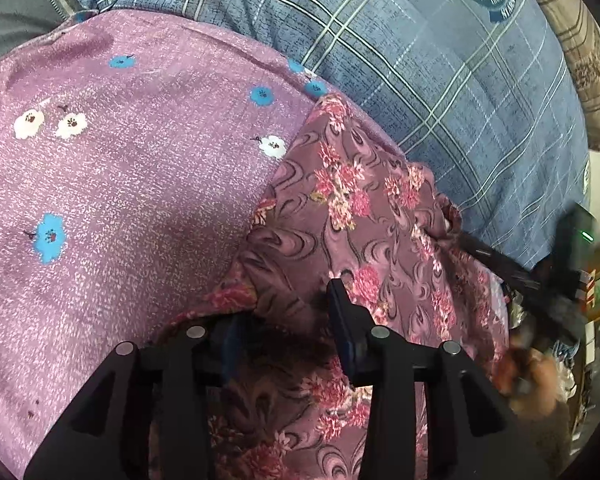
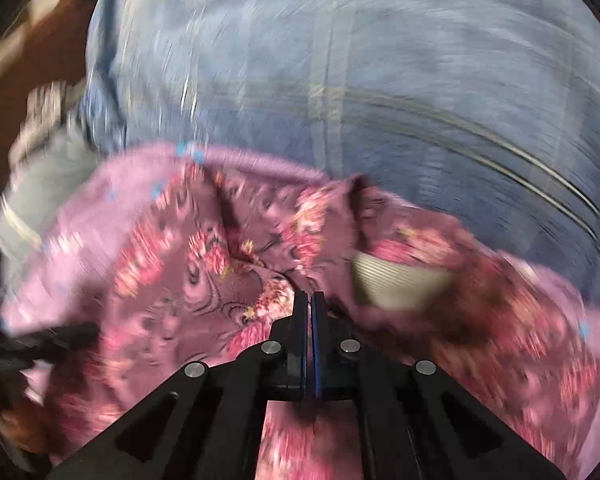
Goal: Fold small clothes
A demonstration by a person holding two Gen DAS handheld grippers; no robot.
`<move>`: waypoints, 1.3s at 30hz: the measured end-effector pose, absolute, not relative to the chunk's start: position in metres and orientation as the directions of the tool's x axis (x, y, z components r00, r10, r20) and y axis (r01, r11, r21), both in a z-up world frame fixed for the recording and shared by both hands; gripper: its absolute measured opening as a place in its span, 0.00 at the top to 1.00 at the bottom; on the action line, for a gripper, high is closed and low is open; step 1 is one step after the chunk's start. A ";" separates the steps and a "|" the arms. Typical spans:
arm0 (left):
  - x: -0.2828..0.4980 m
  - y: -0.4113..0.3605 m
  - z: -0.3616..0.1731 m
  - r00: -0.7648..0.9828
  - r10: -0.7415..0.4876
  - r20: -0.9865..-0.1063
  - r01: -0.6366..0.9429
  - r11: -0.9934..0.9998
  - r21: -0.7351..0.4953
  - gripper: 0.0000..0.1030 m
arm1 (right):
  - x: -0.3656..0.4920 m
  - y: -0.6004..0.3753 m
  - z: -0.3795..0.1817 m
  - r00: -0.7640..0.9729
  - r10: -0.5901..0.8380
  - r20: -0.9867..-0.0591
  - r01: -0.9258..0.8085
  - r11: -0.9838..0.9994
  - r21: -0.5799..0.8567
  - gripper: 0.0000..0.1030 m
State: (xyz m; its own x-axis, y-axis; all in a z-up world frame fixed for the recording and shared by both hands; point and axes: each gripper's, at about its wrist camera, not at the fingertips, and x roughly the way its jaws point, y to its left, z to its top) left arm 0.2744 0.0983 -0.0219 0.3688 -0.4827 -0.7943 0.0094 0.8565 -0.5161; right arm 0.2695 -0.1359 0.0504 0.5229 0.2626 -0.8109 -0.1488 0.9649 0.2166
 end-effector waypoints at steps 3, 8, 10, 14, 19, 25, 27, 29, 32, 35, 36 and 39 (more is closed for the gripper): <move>0.266 0.089 -0.014 0.322 -0.467 -0.824 0.026 0.874 -0.485 0.59 | 0.219 -0.187 0.073 0.560 0.294 -0.774 -0.019 0.939 0.343 0.88; 0.222 0.090 0.006 0.203 -0.451 -0.869 0.149 0.892 -0.427 0.58 | 0.109 -0.255 0.091 0.560 0.178 -0.809 0.181 0.927 0.329 0.78; 0.199 0.101 0.014 0.177 -0.445 -0.878 0.187 0.891 -0.414 0.54 | 0.057 -0.274 0.090 0.553 0.126 -0.824 0.250 0.918 0.308 0.74; 0.146 0.136 0.024 0.136 -0.461 -0.877 0.247 0.873 -0.421 0.43 | -0.040 -0.286 0.082 0.552 0.182 -0.814 0.287 0.874 0.391 0.62; 0.100 0.178 0.012 0.095 -0.435 -0.895 0.217 0.887 -0.408 0.36 | -0.105 -0.267 0.061 0.511 0.247 -0.824 0.270 0.864 0.426 0.59; 0.062 0.183 -0.020 -0.014 -0.425 -0.905 0.200 0.886 -0.419 0.35 | -0.137 -0.238 0.024 0.402 0.373 -0.836 0.250 0.834 0.492 0.57; 0.052 0.178 -0.025 -0.040 -0.413 -0.910 0.232 0.882 -0.410 0.35 | -0.142 -0.227 0.019 0.368 0.388 -0.845 0.231 0.842 0.487 0.54; 0.048 0.173 -0.027 -0.040 -0.402 -0.915 0.247 0.883 -0.399 0.36 | -0.144 -0.216 0.014 0.334 0.408 -0.850 0.194 0.852 0.486 0.52; 0.044 0.168 -0.032 -0.059 -0.402 -0.914 0.261 0.877 -0.403 0.87 | -0.146 -0.202 0.009 0.289 0.401 -0.869 0.136 0.882 0.452 0.59; 0.041 0.168 -0.036 -0.077 -0.403 -0.912 0.253 0.877 -0.409 0.98 | -0.150 -0.190 0.007 0.263 0.363 -0.894 0.071 0.917 0.393 0.96; 0.041 0.168 -0.034 -0.071 -0.410 -0.909 0.254 0.874 -0.414 0.98 | -0.151 -0.189 0.009 0.265 0.365 -0.893 0.059 0.918 0.393 0.96; 0.039 0.168 -0.017 -0.052 -0.484 -0.874 0.268 0.836 -0.479 0.98 | -0.155 -0.191 0.024 0.327 0.395 -0.858 0.035 0.903 0.429 0.96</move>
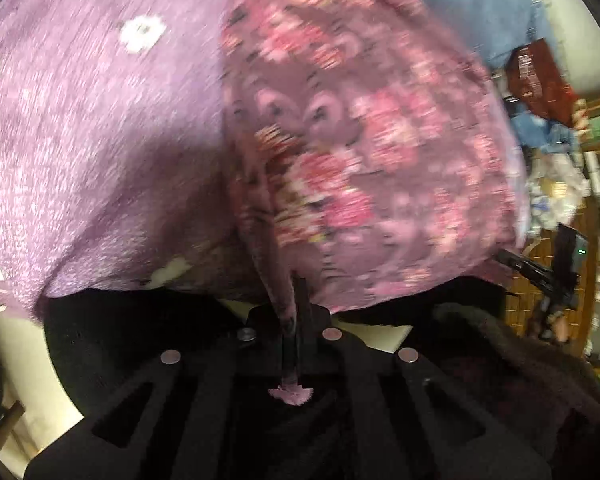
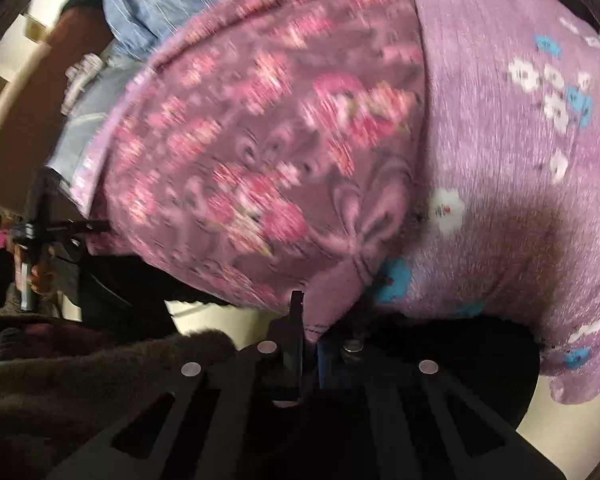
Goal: Fold small clothes
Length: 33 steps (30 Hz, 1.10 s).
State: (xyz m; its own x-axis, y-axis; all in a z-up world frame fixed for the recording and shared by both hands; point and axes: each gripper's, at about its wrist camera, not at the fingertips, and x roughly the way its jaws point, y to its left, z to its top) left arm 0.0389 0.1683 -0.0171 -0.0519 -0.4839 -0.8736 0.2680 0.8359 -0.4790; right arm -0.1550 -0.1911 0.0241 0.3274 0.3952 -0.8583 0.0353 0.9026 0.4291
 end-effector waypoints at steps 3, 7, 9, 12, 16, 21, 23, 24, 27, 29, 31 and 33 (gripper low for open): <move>0.042 0.166 0.004 -0.022 -0.556 -0.831 0.284 0.793 -0.538 0.98 | -0.158 -0.198 0.048 0.437 0.449 -0.779 0.010 0.864 0.504 0.96; 0.059 0.168 0.025 0.004 -0.666 -0.746 0.264 0.720 -0.642 0.98 | -0.149 -0.211 0.072 0.556 0.486 -0.674 0.001 0.811 0.585 0.96; 0.074 0.169 0.034 0.031 -0.711 -0.703 0.247 0.686 -0.684 0.98 | -0.144 -0.219 0.078 0.594 0.500 -0.630 0.002 0.783 0.623 0.96; 0.098 0.165 0.039 0.077 -0.741 -0.667 0.211 0.666 -0.716 0.98 | -0.128 -0.236 0.085 0.646 0.510 -0.568 0.020 0.733 0.680 0.96; 0.151 0.161 0.047 0.175 -0.734 -0.656 0.140 0.678 -0.721 0.98 | -0.098 -0.263 0.094 0.713 0.495 -0.497 0.041 0.677 0.734 0.96; 0.224 0.156 0.050 0.278 -0.727 -0.627 0.078 0.668 -0.740 0.98 | -0.040 -0.302 0.104 0.777 0.450 -0.439 0.061 0.641 0.765 0.96; 0.250 0.149 0.049 0.296 -0.726 -0.620 0.072 0.664 -0.744 0.98 | -0.017 -0.315 0.102 0.784 0.445 -0.433 0.078 0.621 0.780 0.96; 0.262 0.146 0.049 0.303 -0.717 -0.628 0.068 0.674 -0.736 0.98 | 0.000 -0.321 0.099 0.785 0.440 -0.435 0.090 0.614 0.784 0.96; 0.302 0.125 0.040 0.312 -0.685 -0.659 0.062 0.707 -0.705 0.98 | 0.040 -0.333 0.086 0.785 0.428 -0.448 0.128 0.596 0.793 0.96; 0.327 0.116 0.029 0.300 -0.680 -0.669 0.033 0.709 -0.705 0.98 | 0.064 -0.341 0.074 0.780 0.416 -0.467 0.168 0.580 0.797 0.96; 0.346 0.113 0.019 0.286 -0.697 -0.657 0.005 0.687 -0.727 0.98 | 0.080 -0.347 0.063 0.774 0.419 -0.474 0.195 0.556 0.808 0.96; 0.366 0.112 0.014 0.294 -0.707 -0.644 -0.019 0.669 -0.743 0.98 | 0.095 -0.357 0.054 0.774 0.437 -0.458 0.205 0.512 0.834 0.96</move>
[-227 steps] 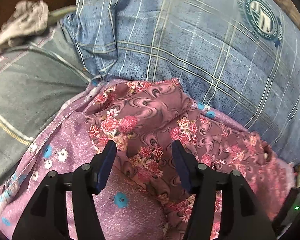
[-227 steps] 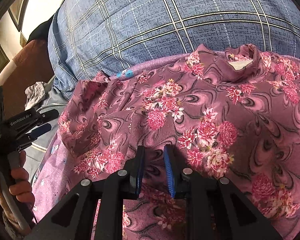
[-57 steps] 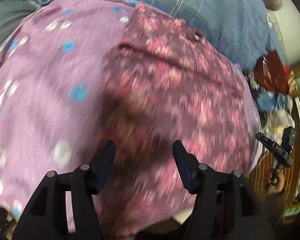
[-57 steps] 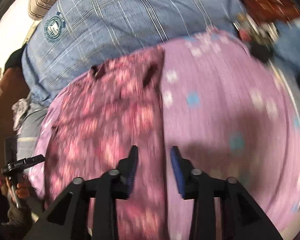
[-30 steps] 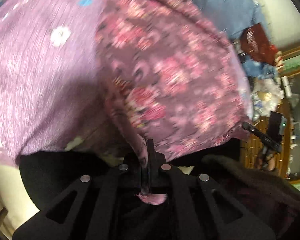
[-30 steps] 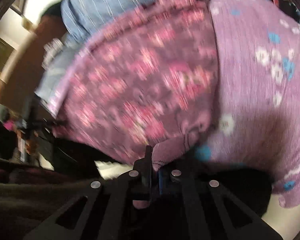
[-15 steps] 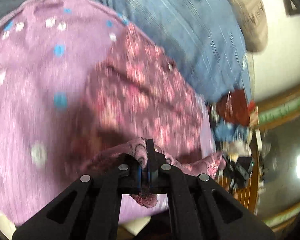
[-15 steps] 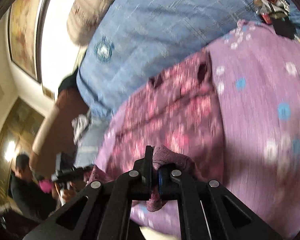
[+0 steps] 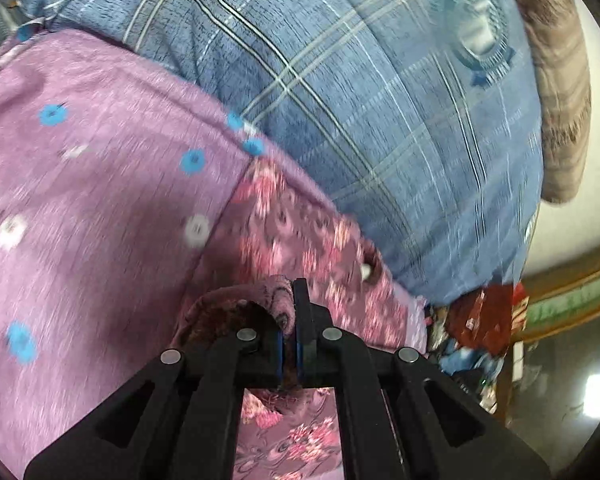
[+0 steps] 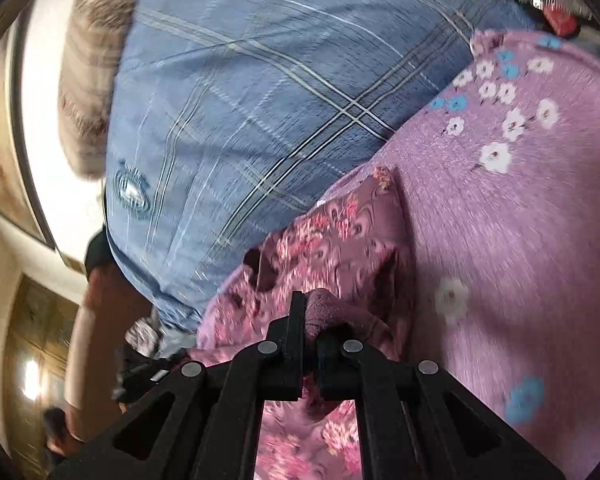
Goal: Fold small clothes
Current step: 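Lower the folded fabric and open both grippers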
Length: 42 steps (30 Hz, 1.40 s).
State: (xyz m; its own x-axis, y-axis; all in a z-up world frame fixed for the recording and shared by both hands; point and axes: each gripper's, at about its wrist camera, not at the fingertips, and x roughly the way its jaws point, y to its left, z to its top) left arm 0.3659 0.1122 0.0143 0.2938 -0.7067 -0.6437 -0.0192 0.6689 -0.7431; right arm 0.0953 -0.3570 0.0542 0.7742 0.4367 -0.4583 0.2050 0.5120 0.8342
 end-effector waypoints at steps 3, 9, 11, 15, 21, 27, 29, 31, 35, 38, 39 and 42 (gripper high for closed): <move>0.391 0.114 0.002 0.310 -0.708 -0.634 -0.107 0.637 -0.764 0.98 | 0.116 -0.376 0.048 0.809 0.413 -0.419 0.221 0.448 0.866 0.96; 0.419 0.127 -0.021 0.282 -0.727 -0.626 -0.202 0.593 -0.779 0.94 | 0.144 -0.398 0.025 0.803 0.397 -0.445 0.330 0.327 0.886 0.89; 0.417 0.135 -0.018 0.301 -0.728 -0.616 -0.190 0.587 -0.787 0.83 | 0.143 -0.405 0.023 0.825 0.390 -0.409 0.316 0.282 0.906 0.81; 0.409 0.151 -0.001 0.359 -0.694 -0.624 -0.144 0.620 -0.771 0.45 | 0.118 -0.424 0.028 0.919 0.269 -0.287 0.241 0.193 0.951 0.49; 0.369 0.092 0.016 0.166 -0.653 -0.739 0.283 0.749 -0.599 0.38 | 0.128 -0.395 0.050 0.798 0.368 -0.478 0.264 0.499 0.825 0.49; 0.344 0.011 0.007 0.190 -0.449 -0.873 0.550 0.785 -0.284 0.38 | 0.168 -0.349 0.052 0.661 0.382 -0.646 0.210 0.732 0.648 0.62; 0.364 -0.005 0.002 0.224 -0.412 -0.883 0.519 0.818 -0.250 0.44 | 0.187 -0.338 0.052 0.638 0.392 -0.662 0.182 0.759 0.625 0.71; 0.397 -0.019 -0.007 0.269 -0.311 -0.911 0.435 0.884 -0.174 0.67 | 0.212 -0.337 0.051 0.639 0.336 -0.692 0.220 0.782 0.583 0.72; 0.448 0.012 0.007 0.308 -0.340 -0.888 0.167 0.939 -0.301 0.81 | 0.222 -0.360 0.057 0.703 0.233 -0.672 0.330 0.729 0.599 0.68; 0.454 0.059 0.017 0.344 -0.434 -0.833 0.086 0.898 -0.432 0.52 | 0.209 -0.375 0.064 0.735 0.205 -0.647 0.341 0.713 0.613 0.59; 0.453 0.069 0.014 0.332 -0.445 -0.832 0.076 0.891 -0.447 0.47 | 0.203 -0.381 0.063 0.734 0.209 -0.647 0.343 0.708 0.617 0.46; 0.440 0.097 -0.006 0.260 -0.494 -0.830 0.082 0.867 -0.491 0.43 | 0.191 -0.392 0.051 0.703 0.211 -0.679 0.381 0.694 0.611 0.38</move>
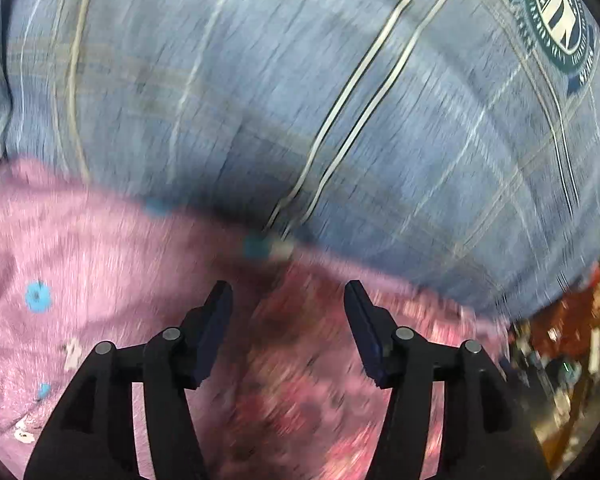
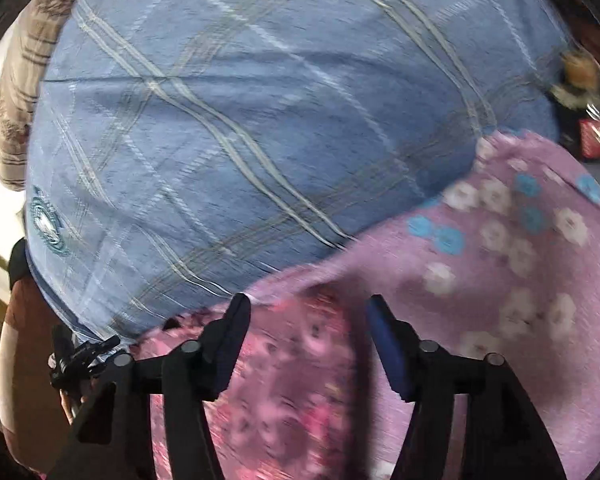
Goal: Fold small clothes
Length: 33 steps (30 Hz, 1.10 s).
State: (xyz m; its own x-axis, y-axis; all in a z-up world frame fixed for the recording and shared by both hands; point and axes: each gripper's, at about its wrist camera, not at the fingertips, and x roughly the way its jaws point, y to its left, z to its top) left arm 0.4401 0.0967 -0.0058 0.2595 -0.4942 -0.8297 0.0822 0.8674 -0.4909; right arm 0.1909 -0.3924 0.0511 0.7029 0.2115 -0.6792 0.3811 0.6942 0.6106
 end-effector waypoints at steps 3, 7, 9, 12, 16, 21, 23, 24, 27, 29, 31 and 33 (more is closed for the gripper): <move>0.426 0.101 -0.033 0.132 -0.548 -0.826 0.095 0.837 -0.539 0.34 | 0.189 -0.396 0.030 0.679 0.255 -0.688 0.419 0.636 0.648 0.38; 0.410 0.075 -0.027 0.113 -0.546 -0.830 0.225 0.828 -0.514 0.88 | 0.203 -0.376 0.023 0.662 0.287 -0.692 0.395 0.651 0.648 0.70; 0.405 0.065 -0.014 0.170 -0.515 -0.840 0.273 0.844 -0.462 0.90 | 0.209 -0.361 0.040 0.671 0.232 -0.705 0.359 0.729 0.582 0.94; 0.416 0.067 -0.026 0.190 -0.439 -0.878 0.194 0.894 -0.405 0.90 | 0.205 -0.362 0.065 0.759 0.140 -0.635 0.341 0.747 0.571 0.96; 0.418 0.090 -0.032 0.186 -0.488 -0.853 0.050 0.872 -0.488 0.90 | 0.222 -0.374 0.020 0.563 0.148 -0.813 0.500 0.722 0.477 0.94; 0.382 0.135 0.004 0.200 -0.548 -0.812 0.072 0.835 -0.546 0.84 | 0.162 -0.375 0.034 0.690 0.196 -0.696 0.446 0.642 0.623 0.86; 0.356 0.146 0.019 0.203 -0.568 -0.798 0.103 0.822 -0.559 0.58 | 0.135 -0.372 0.042 0.696 0.214 -0.686 0.424 0.648 0.633 0.77; 0.339 0.151 0.025 0.213 -0.584 -0.783 0.113 0.811 -0.574 0.50 | 0.114 -0.368 0.047 0.698 0.215 -0.683 0.410 0.662 0.628 0.67; 0.299 0.152 0.027 0.212 -0.636 -0.742 0.139 0.772 -0.621 0.38 | 0.067 -0.359 0.050 0.727 0.233 -0.646 0.377 0.651 0.659 0.43; 0.269 0.156 0.018 0.184 -0.688 -0.702 0.124 0.724 -0.678 0.36 | 0.038 -0.352 0.042 0.741 0.255 -0.621 0.370 0.617 0.695 0.41; 0.258 0.154 0.011 0.169 -0.718 -0.676 0.098 0.694 -0.713 0.30 | 0.023 -0.347 0.029 0.736 0.283 -0.615 0.374 0.587 0.718 0.40; 0.254 0.151 -0.005 0.146 -0.726 -0.672 0.040 0.683 -0.729 0.29 | 0.022 -0.343 0.017 0.726 0.322 -0.608 0.380 0.549 0.745 0.41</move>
State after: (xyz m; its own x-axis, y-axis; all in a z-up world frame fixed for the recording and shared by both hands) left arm 0.2537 0.1511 -0.0045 0.1455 -0.7258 -0.6724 0.0395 0.6833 -0.7290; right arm 0.0218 -0.3427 0.0171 0.7262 0.3218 -0.6076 0.3798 0.5489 0.7446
